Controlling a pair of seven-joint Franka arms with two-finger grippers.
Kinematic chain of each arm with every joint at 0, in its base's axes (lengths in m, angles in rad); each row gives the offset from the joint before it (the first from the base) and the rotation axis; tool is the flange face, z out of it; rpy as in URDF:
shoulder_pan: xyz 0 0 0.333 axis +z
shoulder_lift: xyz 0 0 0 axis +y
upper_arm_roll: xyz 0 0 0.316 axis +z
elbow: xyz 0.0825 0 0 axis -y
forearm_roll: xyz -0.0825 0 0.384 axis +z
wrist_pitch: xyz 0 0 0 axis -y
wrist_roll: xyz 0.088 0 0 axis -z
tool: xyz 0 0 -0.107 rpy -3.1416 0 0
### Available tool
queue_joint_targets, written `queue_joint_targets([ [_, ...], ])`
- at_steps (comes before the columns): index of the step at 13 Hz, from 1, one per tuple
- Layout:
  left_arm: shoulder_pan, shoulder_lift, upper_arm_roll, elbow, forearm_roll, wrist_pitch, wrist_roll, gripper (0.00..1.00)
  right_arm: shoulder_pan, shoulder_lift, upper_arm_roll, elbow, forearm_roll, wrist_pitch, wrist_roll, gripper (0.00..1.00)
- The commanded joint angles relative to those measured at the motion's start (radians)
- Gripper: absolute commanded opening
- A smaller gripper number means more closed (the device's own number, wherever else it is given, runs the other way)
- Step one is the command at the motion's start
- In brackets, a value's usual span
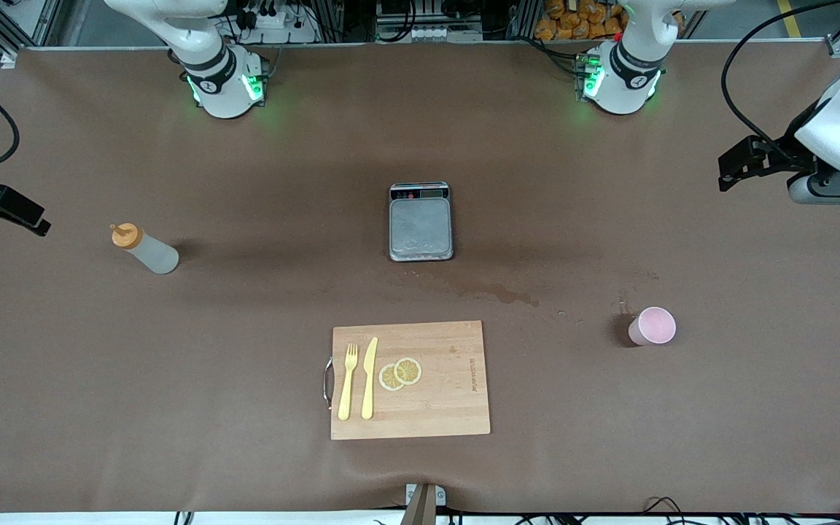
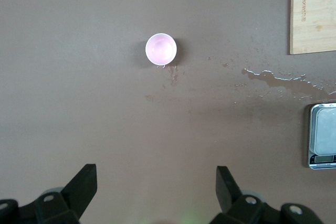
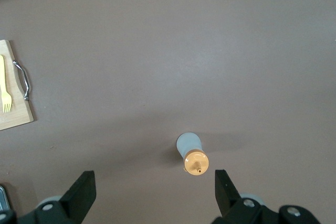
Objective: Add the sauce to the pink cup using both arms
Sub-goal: 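Move the left gripper down over the pink cup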
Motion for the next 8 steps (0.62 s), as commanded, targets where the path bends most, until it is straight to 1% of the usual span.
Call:
queue_joint_targets([
  [1,0.001,-0.02,0.005,-0.004,-0.011,-0.013,0.011,1.0,-0.016,0.006,0.011,0.015,-0.004,0.0,-0.013,1.0],
  [4,-0.002,0.0,0.004,0.023,-0.008,-0.011,-0.004,1.0,-0.016,0.006,0.011,0.015,-0.003,0.0,-0.013,1.0],
  [6,0.002,0.014,0.005,0.02,-0.014,-0.01,0.008,1.0,-0.016,0.006,0.011,0.014,-0.003,0.0,-0.015,1.0],
  [8,0.004,0.052,0.007,0.014,-0.01,0.022,0.005,1.0,-0.017,0.008,0.011,0.015,-0.004,0.0,-0.029,1.0],
])
